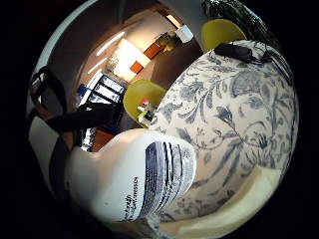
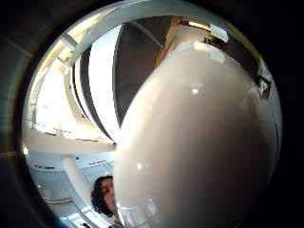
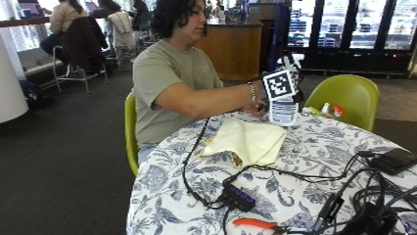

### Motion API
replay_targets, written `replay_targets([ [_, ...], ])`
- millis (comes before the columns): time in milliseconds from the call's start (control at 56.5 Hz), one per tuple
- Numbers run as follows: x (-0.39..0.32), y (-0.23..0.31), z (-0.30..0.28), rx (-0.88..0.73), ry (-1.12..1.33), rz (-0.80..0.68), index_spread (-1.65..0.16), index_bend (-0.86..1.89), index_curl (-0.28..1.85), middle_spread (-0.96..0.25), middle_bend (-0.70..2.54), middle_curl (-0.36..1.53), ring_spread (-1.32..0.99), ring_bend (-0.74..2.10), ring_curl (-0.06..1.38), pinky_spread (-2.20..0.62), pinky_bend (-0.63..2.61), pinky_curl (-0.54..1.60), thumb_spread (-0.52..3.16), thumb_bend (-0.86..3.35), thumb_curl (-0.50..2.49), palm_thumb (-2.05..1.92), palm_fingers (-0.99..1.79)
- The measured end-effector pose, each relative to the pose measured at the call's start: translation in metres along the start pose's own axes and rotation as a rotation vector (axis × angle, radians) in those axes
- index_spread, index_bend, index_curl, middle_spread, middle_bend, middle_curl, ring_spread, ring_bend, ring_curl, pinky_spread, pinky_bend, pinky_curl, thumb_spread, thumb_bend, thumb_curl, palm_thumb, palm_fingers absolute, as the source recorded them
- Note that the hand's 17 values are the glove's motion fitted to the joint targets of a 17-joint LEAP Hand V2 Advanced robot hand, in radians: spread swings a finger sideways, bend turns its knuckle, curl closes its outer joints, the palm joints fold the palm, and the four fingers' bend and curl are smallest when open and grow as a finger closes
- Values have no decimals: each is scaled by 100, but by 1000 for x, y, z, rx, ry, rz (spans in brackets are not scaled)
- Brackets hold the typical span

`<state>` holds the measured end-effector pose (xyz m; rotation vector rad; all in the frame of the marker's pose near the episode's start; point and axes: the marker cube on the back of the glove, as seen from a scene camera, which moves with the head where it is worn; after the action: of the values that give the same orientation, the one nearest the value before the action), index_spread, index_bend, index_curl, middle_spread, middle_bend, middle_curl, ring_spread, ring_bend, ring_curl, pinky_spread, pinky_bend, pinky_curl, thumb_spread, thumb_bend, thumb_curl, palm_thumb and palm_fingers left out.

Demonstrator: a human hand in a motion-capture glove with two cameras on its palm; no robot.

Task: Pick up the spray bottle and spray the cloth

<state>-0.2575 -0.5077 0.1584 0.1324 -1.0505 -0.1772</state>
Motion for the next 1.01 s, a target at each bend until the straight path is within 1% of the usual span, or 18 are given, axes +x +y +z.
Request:
replay_targets([
  [35,7,-4,6,21,-5,5,-24,27,61,-17,65,57,-16,73,49,-23,50,44,69,-2,79,101,136],
  [106,18,-1,16,-2,-34,16,-24,28,61,-16,65,57,-17,72,49,-23,50,44,68,-2,80,101,137],
  [301,23,6,26,-35,24,9,-24,28,62,-16,65,57,-17,73,49,-24,52,44,67,-2,81,102,136],
  [354,25,14,24,-89,43,3,-24,28,62,-16,65,57,-17,73,49,-24,51,44,67,-2,81,101,137],
  [442,27,20,21,-128,44,10,-24,28,62,-16,65,57,-17,74,49,-25,52,44,66,-2,82,101,137],
  [460,28,19,21,-124,44,13,-24,29,62,-17,65,57,-17,74,49,-25,52,44,65,-2,82,101,137],
  [513,30,8,22,-34,30,37,-24,29,62,-16,66,57,-18,74,49,-25,52,44,65,-2,83,100,137],
  [531,31,9,21,-37,29,50,-24,29,63,-16,66,57,-18,74,49,-25,52,44,64,-2,83,100,137],
  [601,39,40,11,-225,75,99,-25,28,62,-16,66,57,-17,73,49,-25,51,44,64,-3,82,97,136],
  [654,43,53,7,-220,113,103,-25,22,61,-13,62,55,-16,69,48,-23,52,44,68,-4,80,95,123],
  [672,43,59,5,-215,126,102,-25,19,60,-12,57,54,-14,68,47,-20,46,42,73,-4,78,93,105],
  [707,38,69,0,-195,115,103,-26,19,60,-10,50,52,-13,65,47,-15,42,43,80,-5,76,89,95],
  [725,31,73,-3,-176,91,102,-26,19,59,-8,45,50,-12,60,46,-11,39,42,84,-6,73,84,82],
  [796,4,81,-12,-66,66,71,-28,14,56,-6,31,46,-9,53,45,-1,39,43,93,-6,67,77,56],
  [831,-6,83,-16,-32,101,36,-30,11,53,-5,28,44,-9,51,44,3,40,42,96,-5,65,74,53],
  [920,-22,100,-29,-102,239,-28,-32,10,45,-3,24,41,-7,47,39,10,39,39,100,-5,59,69,51],
  [1008,-39,119,-39,-302,373,-19,-35,12,40,-3,25,41,-7,42,37,15,38,37,103,-4,55,65,51],
])
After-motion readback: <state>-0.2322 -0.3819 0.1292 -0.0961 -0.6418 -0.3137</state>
